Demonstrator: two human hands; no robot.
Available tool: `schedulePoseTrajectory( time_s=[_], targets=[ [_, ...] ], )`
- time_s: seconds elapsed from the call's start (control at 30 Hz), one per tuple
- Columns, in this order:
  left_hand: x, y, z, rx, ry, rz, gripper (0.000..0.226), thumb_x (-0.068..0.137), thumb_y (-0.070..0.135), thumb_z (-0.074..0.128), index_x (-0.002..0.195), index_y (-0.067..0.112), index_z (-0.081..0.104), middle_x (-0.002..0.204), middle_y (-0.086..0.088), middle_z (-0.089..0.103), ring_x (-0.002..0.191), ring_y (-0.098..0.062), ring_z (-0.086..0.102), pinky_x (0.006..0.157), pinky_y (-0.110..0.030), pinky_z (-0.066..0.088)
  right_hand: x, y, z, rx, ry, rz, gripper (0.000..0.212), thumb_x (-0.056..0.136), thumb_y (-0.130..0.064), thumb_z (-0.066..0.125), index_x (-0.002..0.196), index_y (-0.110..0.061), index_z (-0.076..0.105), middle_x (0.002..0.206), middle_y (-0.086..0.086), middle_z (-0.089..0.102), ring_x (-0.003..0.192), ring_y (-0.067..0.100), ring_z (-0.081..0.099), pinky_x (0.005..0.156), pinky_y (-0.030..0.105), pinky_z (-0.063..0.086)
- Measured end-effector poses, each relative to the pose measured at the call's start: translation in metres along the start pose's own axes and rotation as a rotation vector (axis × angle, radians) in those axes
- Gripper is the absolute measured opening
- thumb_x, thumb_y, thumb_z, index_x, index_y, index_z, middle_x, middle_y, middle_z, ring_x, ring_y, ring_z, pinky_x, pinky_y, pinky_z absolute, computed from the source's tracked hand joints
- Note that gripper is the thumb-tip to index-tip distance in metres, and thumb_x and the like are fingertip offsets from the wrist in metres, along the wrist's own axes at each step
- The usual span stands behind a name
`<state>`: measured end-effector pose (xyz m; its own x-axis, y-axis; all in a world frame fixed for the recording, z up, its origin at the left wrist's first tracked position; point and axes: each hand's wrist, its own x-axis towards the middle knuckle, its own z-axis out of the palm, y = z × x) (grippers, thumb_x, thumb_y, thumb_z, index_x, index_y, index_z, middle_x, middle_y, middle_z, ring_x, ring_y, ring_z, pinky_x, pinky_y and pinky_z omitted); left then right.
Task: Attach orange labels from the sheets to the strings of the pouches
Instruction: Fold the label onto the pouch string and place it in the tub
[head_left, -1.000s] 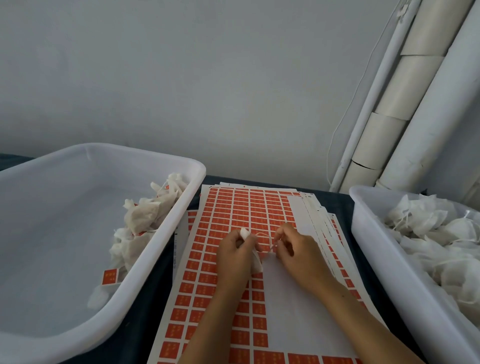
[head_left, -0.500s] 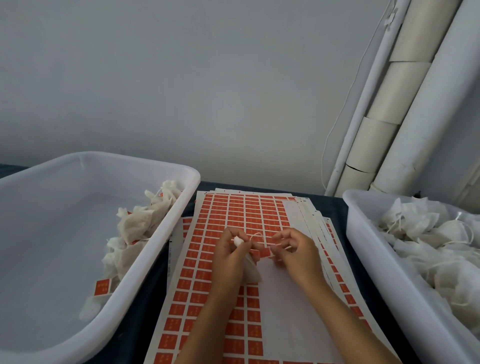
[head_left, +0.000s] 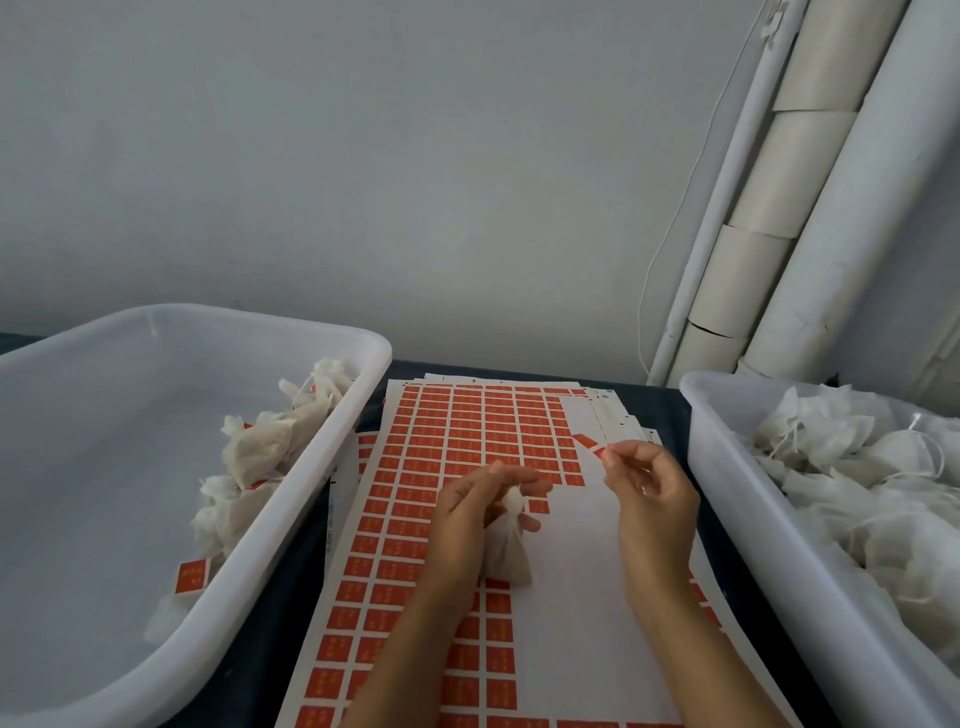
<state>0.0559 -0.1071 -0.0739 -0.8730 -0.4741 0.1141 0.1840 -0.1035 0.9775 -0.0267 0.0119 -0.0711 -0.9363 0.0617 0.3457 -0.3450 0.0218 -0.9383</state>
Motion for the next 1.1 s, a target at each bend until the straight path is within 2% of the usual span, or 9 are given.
schedulePoseTrajectory(
  time_s=[0.1, 0.23, 0.37, 0.5, 0.6, 0.8, 1.1],
  targets=[
    [0.0013, 0.0002, 0.0008, 0.010, -0.065, -0.007, 0.029, 0.099, 0.014, 0.043, 0.091, 0.016, 0.072, 0.093, 0.006, 0.074, 0.070, -0.016, 0.070, 0.060, -0.017, 0.054, -0.0008, -0.0033, -0.0033, 0.070, -0.051, 0.010, 0.004, 0.087, -0.023, 0.063, 0.085, -0.026, 0.061, 0.094, -0.011, 0.067, 0.090, 0.016, 0.066, 0.081, 0.033, 0.056],
    [0.0025, -0.0033, 0.0021, 0.086, -0.134, -0.002, 0.022, 0.095, 0.007, 0.051, 0.098, 0.017, 0.071, 0.096, 0.009, 0.074, 0.071, -0.019, 0.071, 0.063, -0.019, 0.055, -0.0018, -0.0066, -0.0087, 0.142, -0.172, 0.013, 0.003, 0.086, -0.023, 0.062, 0.089, -0.021, 0.062, 0.091, -0.011, 0.069, 0.087, 0.013, 0.067, 0.068, 0.020, 0.056],
    [0.0015, -0.0043, 0.0024, 0.095, -0.189, 0.029, 0.023, 0.089, 0.000, 0.057, 0.099, 0.016, 0.070, 0.094, 0.010, 0.074, 0.070, -0.017, 0.072, 0.063, -0.017, 0.053, -0.0035, -0.0063, -0.0096, 0.151, -0.293, 0.039, 0.009, 0.085, -0.022, 0.063, 0.093, -0.017, 0.062, 0.091, -0.011, 0.070, 0.084, 0.012, 0.068, 0.069, 0.023, 0.057],
    [0.0011, -0.0073, 0.0021, 0.089, -0.188, 0.040, 0.023, 0.085, -0.006, 0.060, 0.091, 0.014, 0.070, 0.088, 0.006, 0.075, 0.071, -0.015, 0.072, 0.063, -0.013, 0.052, -0.0043, -0.0062, -0.0104, 0.106, -0.371, 0.028, 0.006, 0.085, -0.020, 0.065, 0.091, -0.019, 0.065, 0.083, -0.008, 0.070, 0.072, 0.015, 0.066, 0.063, 0.020, 0.055],
    [0.0008, -0.0074, 0.0028, 0.091, -0.208, 0.060, 0.031, 0.084, -0.007, 0.060, 0.096, 0.021, 0.069, 0.088, 0.009, 0.075, 0.074, -0.014, 0.072, 0.064, -0.013, 0.052, -0.0048, -0.0067, -0.0095, 0.052, -0.440, 0.003, 0.009, 0.083, -0.015, 0.067, 0.089, -0.021, 0.064, 0.078, -0.007, 0.069, 0.072, 0.014, 0.066, 0.060, 0.020, 0.055],
    [0.0008, -0.0045, 0.0044, 0.137, -0.236, 0.116, 0.046, 0.083, -0.009, 0.061, 0.103, 0.033, 0.065, 0.098, 0.027, 0.069, 0.076, -0.010, 0.072, 0.063, -0.012, 0.052, -0.0048, -0.0058, -0.0079, -0.032, -0.460, -0.056, 0.020, 0.080, -0.009, 0.070, 0.090, -0.023, 0.060, 0.074, -0.008, 0.068, 0.070, 0.011, 0.066, 0.060, 0.018, 0.054],
    [0.0008, -0.0054, 0.0056, 0.162, -0.239, 0.143, 0.045, 0.081, -0.003, 0.065, 0.105, 0.035, 0.065, 0.100, 0.030, 0.068, 0.088, -0.010, 0.070, 0.071, -0.015, 0.052, -0.0042, -0.0033, -0.0074, -0.109, -0.451, -0.123, 0.024, 0.080, -0.011, 0.070, 0.089, -0.028, 0.057, 0.077, -0.009, 0.067, 0.072, 0.006, 0.065, 0.062, 0.017, 0.053]
  ],
)
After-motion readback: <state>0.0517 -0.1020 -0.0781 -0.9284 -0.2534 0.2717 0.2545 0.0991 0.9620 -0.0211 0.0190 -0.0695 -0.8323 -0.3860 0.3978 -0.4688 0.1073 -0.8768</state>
